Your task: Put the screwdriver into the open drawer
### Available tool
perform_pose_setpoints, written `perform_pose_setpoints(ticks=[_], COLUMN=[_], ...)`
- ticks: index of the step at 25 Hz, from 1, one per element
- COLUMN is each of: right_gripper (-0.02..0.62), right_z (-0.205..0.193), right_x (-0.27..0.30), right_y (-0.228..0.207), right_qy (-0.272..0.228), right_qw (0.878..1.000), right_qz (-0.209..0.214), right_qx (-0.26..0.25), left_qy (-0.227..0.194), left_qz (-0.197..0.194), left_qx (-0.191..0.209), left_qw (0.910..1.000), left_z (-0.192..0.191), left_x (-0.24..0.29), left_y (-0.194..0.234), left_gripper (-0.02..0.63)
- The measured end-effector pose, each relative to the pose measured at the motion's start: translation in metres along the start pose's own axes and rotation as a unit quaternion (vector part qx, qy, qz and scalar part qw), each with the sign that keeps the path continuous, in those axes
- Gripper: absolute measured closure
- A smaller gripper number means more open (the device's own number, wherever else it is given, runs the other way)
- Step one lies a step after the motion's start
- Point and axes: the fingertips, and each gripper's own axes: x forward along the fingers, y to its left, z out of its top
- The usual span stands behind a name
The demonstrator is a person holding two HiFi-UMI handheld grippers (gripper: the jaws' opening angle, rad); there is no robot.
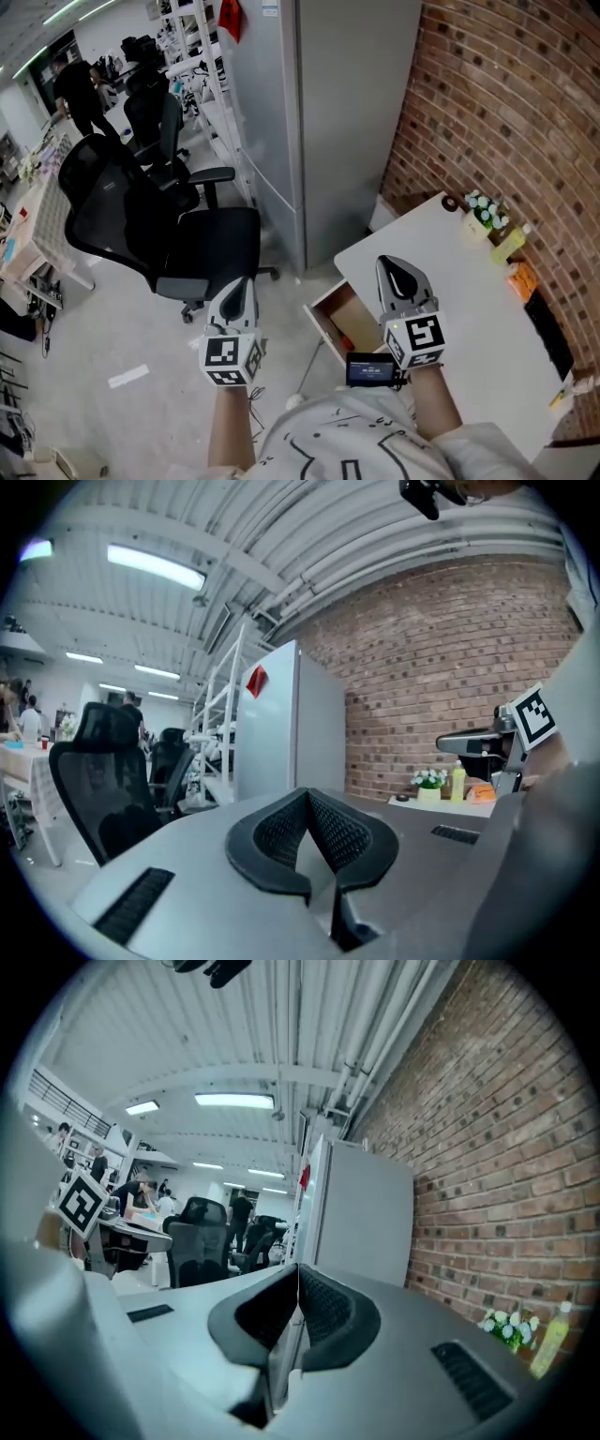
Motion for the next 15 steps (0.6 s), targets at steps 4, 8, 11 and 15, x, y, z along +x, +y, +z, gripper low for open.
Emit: perform_pose_setpoints(ticks=[4,8,11,15], right_gripper=[0.577,0.577,0.577,0.577], right_z=[0.024,0.046,0.056,0.057], right_x=[-0.011,-0.019,-0.021,-0.018], right_y=[-0.005,-0.002,0.0,0.007], right_qy=[-0.048,-0.104,-0.122,-0.116], right_qw=[0.999,0.994,0.992,0.993], right_qz=[-0.011,0.013,0.015,0.017], right_qx=[-0.007,0.0,0.006,-0.009], left_qy=[-0.052,-0.081,-0.092,-0.1], left_qz=[-0.003,-0.01,-0.012,-0.009], left_qx=[-0.018,-0.016,-0.012,-0.006], left_qw=[0.9985,0.9966,0.9956,0.995], left_z=[0.027,0.047,0.057,0.062], left_x=[-0.005,-0.007,-0.009,-0.013], left_y=[-0.003,-0.011,-0.012,-0.011], left_gripper=[0.595,0.595,0.595,0.595])
